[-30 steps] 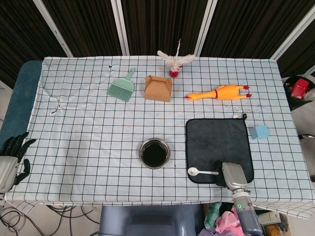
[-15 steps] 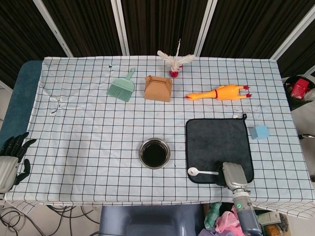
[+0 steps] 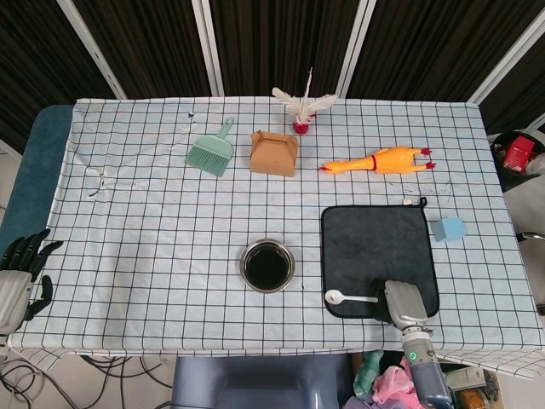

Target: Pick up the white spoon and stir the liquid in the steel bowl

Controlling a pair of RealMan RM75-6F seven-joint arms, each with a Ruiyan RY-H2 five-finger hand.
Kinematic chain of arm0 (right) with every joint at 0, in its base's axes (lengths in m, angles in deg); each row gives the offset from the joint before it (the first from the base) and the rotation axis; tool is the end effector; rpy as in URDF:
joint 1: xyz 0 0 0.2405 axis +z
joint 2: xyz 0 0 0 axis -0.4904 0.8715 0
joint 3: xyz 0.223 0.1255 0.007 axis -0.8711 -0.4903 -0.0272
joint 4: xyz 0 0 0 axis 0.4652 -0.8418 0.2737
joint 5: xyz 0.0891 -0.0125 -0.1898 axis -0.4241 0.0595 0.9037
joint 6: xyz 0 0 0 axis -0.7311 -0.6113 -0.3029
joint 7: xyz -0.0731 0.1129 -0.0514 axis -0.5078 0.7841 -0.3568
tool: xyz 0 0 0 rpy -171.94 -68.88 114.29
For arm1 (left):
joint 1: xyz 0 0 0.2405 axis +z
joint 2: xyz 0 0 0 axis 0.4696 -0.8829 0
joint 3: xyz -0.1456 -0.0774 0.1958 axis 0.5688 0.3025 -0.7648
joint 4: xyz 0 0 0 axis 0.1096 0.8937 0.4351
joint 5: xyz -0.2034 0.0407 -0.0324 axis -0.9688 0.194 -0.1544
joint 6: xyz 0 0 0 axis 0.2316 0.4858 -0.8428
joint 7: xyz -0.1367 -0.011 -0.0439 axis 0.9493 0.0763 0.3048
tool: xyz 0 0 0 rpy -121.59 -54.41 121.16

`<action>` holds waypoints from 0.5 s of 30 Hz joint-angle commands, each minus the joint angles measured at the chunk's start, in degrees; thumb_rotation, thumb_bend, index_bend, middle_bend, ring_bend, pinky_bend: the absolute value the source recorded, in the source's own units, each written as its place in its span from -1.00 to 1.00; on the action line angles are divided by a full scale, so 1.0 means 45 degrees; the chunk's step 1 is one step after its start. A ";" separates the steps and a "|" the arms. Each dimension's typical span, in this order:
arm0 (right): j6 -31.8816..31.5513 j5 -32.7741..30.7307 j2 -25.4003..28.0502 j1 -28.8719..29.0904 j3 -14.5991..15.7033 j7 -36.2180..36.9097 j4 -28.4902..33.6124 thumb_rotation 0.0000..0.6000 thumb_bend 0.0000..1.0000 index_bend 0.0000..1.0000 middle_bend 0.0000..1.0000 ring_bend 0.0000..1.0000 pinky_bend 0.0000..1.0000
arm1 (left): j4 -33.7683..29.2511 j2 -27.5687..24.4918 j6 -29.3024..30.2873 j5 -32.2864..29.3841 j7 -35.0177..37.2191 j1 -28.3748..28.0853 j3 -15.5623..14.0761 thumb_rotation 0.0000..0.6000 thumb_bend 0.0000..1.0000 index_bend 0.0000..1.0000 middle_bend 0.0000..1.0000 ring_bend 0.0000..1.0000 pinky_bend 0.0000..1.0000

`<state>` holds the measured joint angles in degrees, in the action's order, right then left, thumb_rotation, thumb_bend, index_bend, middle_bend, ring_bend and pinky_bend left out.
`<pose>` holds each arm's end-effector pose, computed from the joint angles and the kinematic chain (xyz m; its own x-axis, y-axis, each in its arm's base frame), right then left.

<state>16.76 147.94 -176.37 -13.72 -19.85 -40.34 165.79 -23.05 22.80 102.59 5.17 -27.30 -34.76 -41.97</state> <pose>-0.2580 -0.2161 -0.0033 0.1970 -0.3307 0.9230 -0.9672 0.0887 0.2382 -0.3062 0.1827 0.1579 0.3871 0.0369 0.9213 0.9187 -0.1010 -0.3819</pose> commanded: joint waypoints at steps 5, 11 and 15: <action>0.0020 0.0060 -0.0008 -0.0018 -0.0019 0.0114 -0.0027 1.00 -0.29 0.13 0.56 0.83 0.90 | 0.0007 0.0003 -0.0001 0.0007 0.0004 0.0000 -0.0003 1.00 0.46 -0.70 -0.99 -1.00 -1.00; 0.0024 0.0182 -0.0018 -0.0022 -0.0032 0.0224 -0.0073 1.00 -0.28 0.15 0.57 0.83 0.90 | 0.0016 0.0005 0.0001 0.0008 0.0003 0.0001 -0.0003 1.00 0.46 -0.70 -0.99 -1.00 -1.00; -0.0012 0.0357 -0.0042 -0.0016 -0.0045 0.0321 -0.0138 1.00 -0.25 0.16 0.57 0.83 0.90 | 0.0018 0.0007 0.0004 0.0007 0.0000 0.0002 -0.0002 1.00 0.46 -0.70 -0.99 -1.00 -1.00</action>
<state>16.77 149.39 -176.53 -13.80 -20.04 -38.99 165.26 -22.97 22.83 102.60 5.20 -27.30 -34.76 -41.98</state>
